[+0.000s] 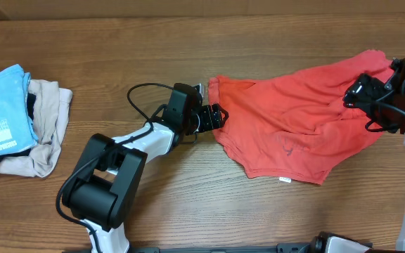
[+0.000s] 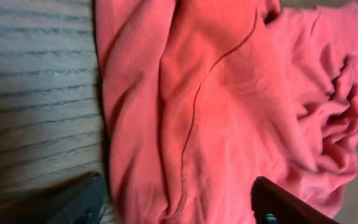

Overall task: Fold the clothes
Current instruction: 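Reach the left gripper to the shirt's left edge and grasp it, then pull the grasped shirt edge leftward with the left gripper to spread it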

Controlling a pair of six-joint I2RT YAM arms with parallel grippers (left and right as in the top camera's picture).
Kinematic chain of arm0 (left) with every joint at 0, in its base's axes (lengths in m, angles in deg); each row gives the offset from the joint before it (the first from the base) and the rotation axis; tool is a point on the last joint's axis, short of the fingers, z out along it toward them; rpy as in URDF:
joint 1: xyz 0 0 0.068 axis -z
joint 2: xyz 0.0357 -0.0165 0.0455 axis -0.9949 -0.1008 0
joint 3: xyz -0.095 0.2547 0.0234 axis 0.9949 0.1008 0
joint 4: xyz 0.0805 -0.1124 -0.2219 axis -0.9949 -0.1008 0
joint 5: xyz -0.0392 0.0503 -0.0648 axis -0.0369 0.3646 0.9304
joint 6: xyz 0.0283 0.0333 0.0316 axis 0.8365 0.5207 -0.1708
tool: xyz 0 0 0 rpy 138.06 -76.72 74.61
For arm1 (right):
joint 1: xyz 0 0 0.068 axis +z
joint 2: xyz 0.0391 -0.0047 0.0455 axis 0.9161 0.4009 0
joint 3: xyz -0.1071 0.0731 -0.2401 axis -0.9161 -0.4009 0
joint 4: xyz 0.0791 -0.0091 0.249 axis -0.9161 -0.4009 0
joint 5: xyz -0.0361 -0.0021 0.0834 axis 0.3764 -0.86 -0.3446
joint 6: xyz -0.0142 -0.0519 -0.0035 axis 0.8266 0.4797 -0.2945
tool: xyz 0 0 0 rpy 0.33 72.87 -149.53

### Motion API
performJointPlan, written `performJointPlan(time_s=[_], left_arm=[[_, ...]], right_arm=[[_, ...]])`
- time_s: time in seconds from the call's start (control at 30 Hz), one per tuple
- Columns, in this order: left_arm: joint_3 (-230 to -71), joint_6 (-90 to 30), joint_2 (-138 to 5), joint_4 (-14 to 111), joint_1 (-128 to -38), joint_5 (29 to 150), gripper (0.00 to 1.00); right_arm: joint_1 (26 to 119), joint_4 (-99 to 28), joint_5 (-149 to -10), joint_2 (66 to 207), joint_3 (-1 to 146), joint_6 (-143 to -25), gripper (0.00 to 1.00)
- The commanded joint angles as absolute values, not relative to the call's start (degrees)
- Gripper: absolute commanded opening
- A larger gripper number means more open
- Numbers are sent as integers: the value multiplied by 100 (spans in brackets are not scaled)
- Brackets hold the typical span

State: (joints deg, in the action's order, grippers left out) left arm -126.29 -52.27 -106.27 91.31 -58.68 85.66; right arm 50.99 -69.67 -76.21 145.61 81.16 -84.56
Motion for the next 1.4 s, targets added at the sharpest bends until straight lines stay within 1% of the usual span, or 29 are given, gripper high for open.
performJointPlan(time_s=[0.0, 0.1, 0.13, 0.2, 0.37, 0.47, 0.63, 0.73, 0.77, 0.8, 0.83, 0.87, 0.9, 0.97, 1.03, 1.07, 1.1, 1.13, 1.23, 1.37], left_arm=[[-12646, -5662, -10968, 9157, -5780, 8570, 52], [-12646, -5660, -10983, 9166, -5782, 8563, 30], [-12646, -5655, -10983, 9177, -5782, 8563, 18], [-12646, -5616, -10981, 9199, -5802, 8561, 4], [-12705, -5019, -10763, 9155, -6077, 8563, 4], [-12908, -4604, -10402, 8722, -6482, 8380, 4], [-13673, -4084, -9829, 7935, -7478, 8117, 4], [-14473, -3935, -9711, 7376, -8156, 7997, 4], [-14655, -3911, -9711, 7234, -8281, 8004, 14], [-14974, -3883, -9713, 6958, -8479, 7967, 32], [-15304, -3802, -9716, 6659, -8720, 7962, 63], [-15415, -3782, -9713, 6508, -8799, 7964, 97], [-15520, -3782, -9713, 6290, -8858, 7984, 100], [-15616, -3784, -9713, 5778, -8884, 8262, 100], [-15621, -3786, -9716, 5136, -8807, 8847, 100], [-15616, -3784, -9740, 4777, -8702, 9022, 100], [-15616, -3765, -9796, 4119, -8418, 9073, 100], [-15608, -3686, -9847, 3857, -8215, 9051, 100], [-15446, -3629, -9969, 3711, -7537, 9022, 100], [-15127, -4294, -10205, 4025, -6595, 8887, 100]], right_arm=[[5092, -6949, -7656, 14568, 8086, -8414, 85], [5092, -6949, -7656, 14568, 8086, -8414, 85], [5092, -6949, -7656, 14568, 8086, -8414, 85], [5092, -6949, -7656, 14568, 8086, -8414, 85], [5090, -6949, -7654, 14568, 8086, -8412, 85], [5090, -6949, -7654, 14568, 8086, -8412, 85], [5090, -6945, -7654, 14568, 8086, -8412, 85], [5092, -6945, -7654, 14568, 8086, -8412, 85], [5090, -6947, -7654, 14568, 8086, -8412, 85], [5092, -6947, -7654, 14568, 8086, -8412, 85], [5090, -6947, -7654, 14568, 8086, -8412, 85], [5092, -6947, -7654, 14568, 8086, -8412, 85], [5090, -6947, -7654, 14568, 8086, -8412, 85], [5090, -6945, -7654, 14568, 8086, -8412, 85], [5092, -6943, -7654, 14568, 8086, -8412, 85], [5092, -6938, -7654, 14568, 8086, -8412, 85], [5092, -6923, -7654, 14568, 8086, -8414, 85], [5090, -6921, -7654, 14568, 8086, -8414, 85], [5092, -6925, -7654, 14568, 8086, -8412, 85], [5090, -6934, -7654, 14568, 8086, -8412, 85]])
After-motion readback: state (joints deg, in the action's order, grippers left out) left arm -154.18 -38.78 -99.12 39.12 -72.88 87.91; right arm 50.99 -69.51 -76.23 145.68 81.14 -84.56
